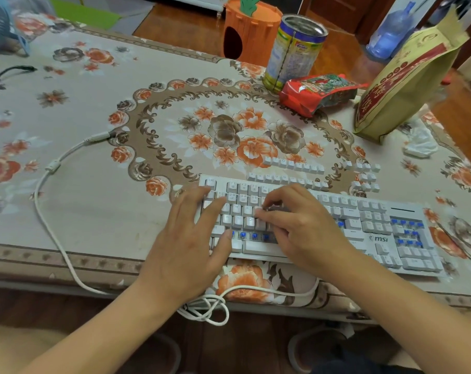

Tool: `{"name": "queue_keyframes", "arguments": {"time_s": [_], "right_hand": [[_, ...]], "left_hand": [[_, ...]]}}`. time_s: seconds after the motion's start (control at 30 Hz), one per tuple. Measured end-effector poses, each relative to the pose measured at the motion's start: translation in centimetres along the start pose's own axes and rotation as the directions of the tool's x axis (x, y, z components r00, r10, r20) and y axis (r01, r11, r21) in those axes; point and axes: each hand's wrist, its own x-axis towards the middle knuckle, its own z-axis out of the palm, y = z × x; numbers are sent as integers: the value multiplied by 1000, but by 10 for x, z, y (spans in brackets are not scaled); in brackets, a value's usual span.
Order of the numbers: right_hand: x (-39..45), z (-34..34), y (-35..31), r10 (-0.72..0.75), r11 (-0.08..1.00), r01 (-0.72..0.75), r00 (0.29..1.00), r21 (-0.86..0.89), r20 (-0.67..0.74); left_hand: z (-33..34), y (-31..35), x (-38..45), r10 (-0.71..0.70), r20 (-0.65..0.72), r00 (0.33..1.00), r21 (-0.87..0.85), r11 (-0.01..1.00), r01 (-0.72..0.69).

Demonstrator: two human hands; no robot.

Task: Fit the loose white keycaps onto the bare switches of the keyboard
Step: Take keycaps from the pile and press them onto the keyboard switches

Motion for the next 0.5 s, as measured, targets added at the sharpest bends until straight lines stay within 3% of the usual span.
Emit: {"name": "queue_keyframes", "arguments": {"time_s": [0.37,0.5], "right_hand": [[6,6,5,180,974,-184,983,133,38],[7,5,-1,130,990,-134,988,40,86]], "left_hand": [[1,0,-1,-113,-41,993,-187,977,103],[1,0,-2,-109,-23,994,-178,979,103]]}}
